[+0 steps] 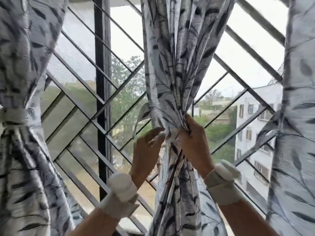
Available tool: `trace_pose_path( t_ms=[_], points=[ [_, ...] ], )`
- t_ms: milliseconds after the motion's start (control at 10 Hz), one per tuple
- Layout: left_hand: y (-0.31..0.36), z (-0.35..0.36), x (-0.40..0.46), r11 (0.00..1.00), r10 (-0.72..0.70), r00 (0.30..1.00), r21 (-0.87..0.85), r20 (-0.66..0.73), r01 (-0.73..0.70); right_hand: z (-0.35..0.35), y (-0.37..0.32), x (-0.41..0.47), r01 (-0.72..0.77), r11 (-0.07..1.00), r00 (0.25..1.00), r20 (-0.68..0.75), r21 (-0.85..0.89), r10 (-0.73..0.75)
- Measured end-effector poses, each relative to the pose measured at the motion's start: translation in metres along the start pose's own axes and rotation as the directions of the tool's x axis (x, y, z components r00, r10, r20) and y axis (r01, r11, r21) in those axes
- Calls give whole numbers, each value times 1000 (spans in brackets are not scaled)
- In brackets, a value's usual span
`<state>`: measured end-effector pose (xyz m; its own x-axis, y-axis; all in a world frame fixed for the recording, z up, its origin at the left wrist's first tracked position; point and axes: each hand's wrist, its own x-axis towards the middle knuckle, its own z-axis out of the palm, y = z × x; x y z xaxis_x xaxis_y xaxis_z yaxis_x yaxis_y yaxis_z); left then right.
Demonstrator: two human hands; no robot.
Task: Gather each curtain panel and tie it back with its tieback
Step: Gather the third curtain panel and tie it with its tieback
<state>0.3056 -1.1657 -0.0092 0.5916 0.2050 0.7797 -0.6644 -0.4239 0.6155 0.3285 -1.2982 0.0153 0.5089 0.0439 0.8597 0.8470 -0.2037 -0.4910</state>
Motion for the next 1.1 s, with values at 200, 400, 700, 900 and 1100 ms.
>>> trace_pose_path(
  t_ms=[200,400,700,900,1100],
  points=[
    [-5,-5,55,887,-379,923,-257,64,383,0,-1,0,-41,998,999,11,55,40],
    [-8,10,73,856,-354,934,-420,-50,302,-3,3,4,-200,949,979,81,245,185],
    [-13,22,98,769,-196,890,-498,413,400,2,13,9,-240,832,968,63,501,241],
    [-11,34,96,656,-139,787,-539,602,528,7,18,2,-206,755,968,16,623,251],
    [0,42,88,632,-113,825,-601,553,489,-2,27,6,-117,742,960,-116,660,254]
  ],
)
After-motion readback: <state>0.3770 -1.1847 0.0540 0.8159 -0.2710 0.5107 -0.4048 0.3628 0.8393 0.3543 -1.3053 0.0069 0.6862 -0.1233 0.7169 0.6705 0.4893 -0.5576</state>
